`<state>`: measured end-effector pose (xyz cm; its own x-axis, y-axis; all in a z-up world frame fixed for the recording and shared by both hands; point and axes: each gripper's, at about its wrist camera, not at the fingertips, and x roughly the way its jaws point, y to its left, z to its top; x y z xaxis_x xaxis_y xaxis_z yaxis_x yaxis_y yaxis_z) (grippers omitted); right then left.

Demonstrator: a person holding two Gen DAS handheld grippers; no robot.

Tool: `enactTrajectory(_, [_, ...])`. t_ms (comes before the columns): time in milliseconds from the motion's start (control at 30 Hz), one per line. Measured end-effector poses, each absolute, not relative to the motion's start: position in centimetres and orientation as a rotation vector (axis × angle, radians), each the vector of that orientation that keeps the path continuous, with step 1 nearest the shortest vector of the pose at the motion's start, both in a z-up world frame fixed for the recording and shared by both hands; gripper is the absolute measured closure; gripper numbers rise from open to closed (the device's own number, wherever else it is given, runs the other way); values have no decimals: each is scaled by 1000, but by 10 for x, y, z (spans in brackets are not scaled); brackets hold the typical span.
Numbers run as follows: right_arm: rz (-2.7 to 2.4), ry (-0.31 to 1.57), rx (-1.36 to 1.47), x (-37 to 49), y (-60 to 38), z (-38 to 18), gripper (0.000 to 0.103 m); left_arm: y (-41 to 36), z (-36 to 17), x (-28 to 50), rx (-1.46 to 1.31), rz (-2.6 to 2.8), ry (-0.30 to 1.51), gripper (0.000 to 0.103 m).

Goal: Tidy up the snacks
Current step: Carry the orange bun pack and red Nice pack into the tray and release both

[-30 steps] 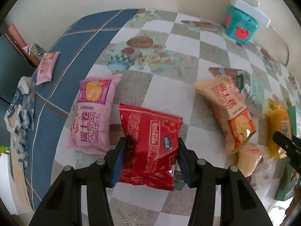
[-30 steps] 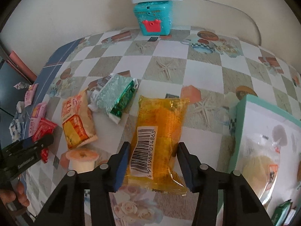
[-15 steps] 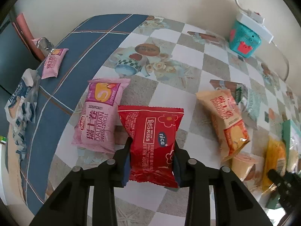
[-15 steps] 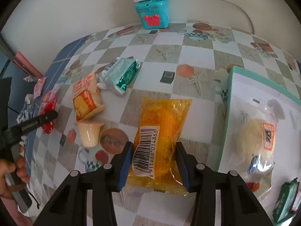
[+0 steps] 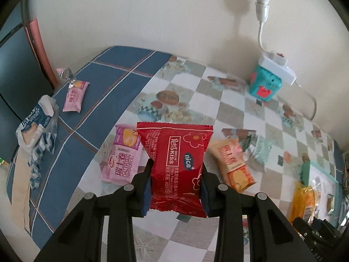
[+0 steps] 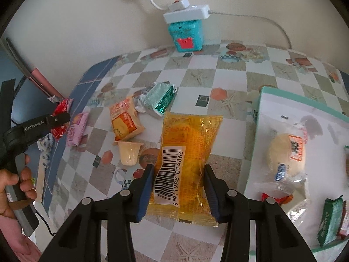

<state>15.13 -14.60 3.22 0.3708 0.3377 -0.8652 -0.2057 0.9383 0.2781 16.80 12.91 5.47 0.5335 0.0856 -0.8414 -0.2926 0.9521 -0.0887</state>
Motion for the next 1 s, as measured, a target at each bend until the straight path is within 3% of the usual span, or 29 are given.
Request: enactTrajectory(1000, [-20,1047,225,126,-363,80,56,-33,125,163,-84,-51,828,65])
